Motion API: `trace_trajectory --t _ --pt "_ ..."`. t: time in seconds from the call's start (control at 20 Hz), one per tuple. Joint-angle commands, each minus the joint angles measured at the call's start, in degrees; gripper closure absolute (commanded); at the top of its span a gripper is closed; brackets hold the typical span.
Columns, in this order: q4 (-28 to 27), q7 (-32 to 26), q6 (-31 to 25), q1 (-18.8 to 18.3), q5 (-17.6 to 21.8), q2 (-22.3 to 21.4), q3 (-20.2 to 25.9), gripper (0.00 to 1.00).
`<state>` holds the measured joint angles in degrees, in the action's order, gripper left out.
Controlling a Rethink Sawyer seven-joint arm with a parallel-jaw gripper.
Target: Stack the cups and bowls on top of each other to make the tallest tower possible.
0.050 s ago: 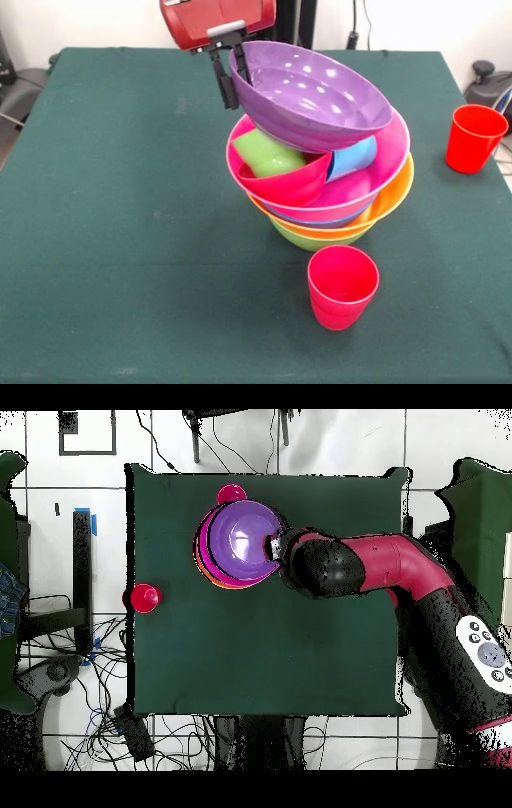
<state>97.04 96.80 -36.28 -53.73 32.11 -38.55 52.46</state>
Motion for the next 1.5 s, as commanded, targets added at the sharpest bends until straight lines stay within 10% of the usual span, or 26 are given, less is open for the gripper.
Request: trace_trajectory --t 0.05,1.5 --pt "-2.10 8.38 2.83 2.98 -3.19 1.28 -5.14 0.00" --pt "-2.76 3.06 -3.10 0.14 -13.77 -4.03 -3.61 0.00"
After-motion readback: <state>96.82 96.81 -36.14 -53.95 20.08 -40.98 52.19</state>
